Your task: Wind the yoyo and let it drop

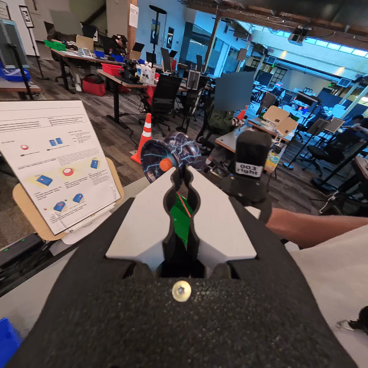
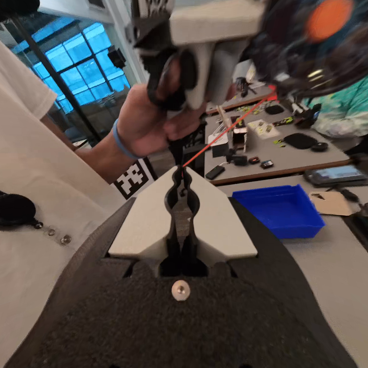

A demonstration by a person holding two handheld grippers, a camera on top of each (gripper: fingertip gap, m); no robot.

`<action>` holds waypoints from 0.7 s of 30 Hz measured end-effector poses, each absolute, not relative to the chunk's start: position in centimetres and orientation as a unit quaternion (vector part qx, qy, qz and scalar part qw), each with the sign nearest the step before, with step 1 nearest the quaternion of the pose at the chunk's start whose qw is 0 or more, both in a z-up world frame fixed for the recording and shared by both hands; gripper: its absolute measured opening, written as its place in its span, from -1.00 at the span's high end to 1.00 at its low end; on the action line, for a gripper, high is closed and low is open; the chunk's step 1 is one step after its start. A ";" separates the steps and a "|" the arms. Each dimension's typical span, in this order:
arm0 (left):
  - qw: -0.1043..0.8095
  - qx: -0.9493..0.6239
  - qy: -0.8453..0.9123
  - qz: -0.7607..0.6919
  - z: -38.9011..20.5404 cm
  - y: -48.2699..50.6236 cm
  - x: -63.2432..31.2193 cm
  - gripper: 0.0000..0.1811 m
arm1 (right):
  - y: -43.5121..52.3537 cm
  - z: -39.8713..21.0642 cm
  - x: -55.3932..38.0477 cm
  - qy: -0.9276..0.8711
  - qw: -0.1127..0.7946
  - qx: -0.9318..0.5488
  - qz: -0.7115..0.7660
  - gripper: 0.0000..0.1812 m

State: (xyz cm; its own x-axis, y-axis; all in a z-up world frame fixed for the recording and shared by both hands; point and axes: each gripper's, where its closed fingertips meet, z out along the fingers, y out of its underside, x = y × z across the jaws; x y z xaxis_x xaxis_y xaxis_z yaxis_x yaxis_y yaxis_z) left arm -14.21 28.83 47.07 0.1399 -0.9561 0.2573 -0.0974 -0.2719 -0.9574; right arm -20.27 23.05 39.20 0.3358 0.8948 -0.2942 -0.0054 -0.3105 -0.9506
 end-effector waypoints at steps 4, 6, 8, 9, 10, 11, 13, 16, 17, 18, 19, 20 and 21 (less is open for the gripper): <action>0.449 -0.644 0.433 -0.443 45.2 30.4 -14.9 0.99 | 22.2 40.2 -20.9 -0.329 0.486 -0.656 0.475 1.00; 0.459 -0.662 0.440 -0.397 43.7 31.4 -15.4 0.99 | 22.3 41.2 -19.8 -0.341 0.497 -0.667 0.439 1.00; 0.456 -0.675 0.450 -0.366 42.3 31.9 -16.0 0.99 | 23.0 43.2 -18.0 -0.350 0.528 -0.672 0.383 1.00; 0.452 -0.677 0.454 -0.363 41.8 31.8 -16.2 0.99 | 23.5 44.3 -16.7 -0.352 0.544 -0.677 0.349 1.00; 0.444 -0.675 0.459 -0.369 41.4 31.5 -16.3 0.99 | 24.2 45.4 -15.3 -0.352 0.559 -0.681 0.315 1.00; 0.436 -0.670 0.465 -0.381 41.3 30.9 -16.2 0.99 | 24.9 46.5 -13.8 -0.352 0.571 -0.687 0.280 1.00; 0.424 -0.654 0.478 -0.405 41.3 29.3 -15.9 0.99 | 26.3 47.7 -11.1 -0.368 0.574 -0.702 0.205 1.00; 0.411 -0.630 0.510 -0.418 41.7 26.4 -14.8 0.99 | 28.3 48.6 -8.9 -0.391 0.572 -0.709 0.131 1.00; 0.407 -0.621 0.516 -0.428 42.1 25.4 -14.3 1.00 | 29.1 48.5 -8.3 -0.396 0.568 -0.712 0.112 1.00; 0.404 -0.612 0.519 -0.439 42.6 24.4 -13.9 0.99 | 29.8 48.1 -7.9 -0.400 0.562 -0.717 0.098 1.00; 0.402 -0.602 0.520 -0.453 43.2 23.5 -13.4 1.00 | 30.4 47.4 -7.6 -0.401 0.554 -0.723 0.094 1.00; 0.401 -0.593 0.518 -0.468 44.0 22.8 -13.1 1.00 | 30.7 46.6 -7.7 -0.400 0.547 -0.729 0.103 1.00; 0.401 -0.585 0.515 -0.482 44.8 22.2 -12.9 0.99 | 30.9 45.8 -8.1 -0.397 0.544 -0.729 0.119 1.00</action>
State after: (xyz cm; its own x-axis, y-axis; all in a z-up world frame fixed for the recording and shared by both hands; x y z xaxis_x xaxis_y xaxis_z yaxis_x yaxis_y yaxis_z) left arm -12.88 22.23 44.82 0.0052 -0.9885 0.1510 -0.2159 -0.1486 -0.9650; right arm -8.11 30.92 45.75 0.6559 0.7094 0.2581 0.4498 -0.0927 -0.8883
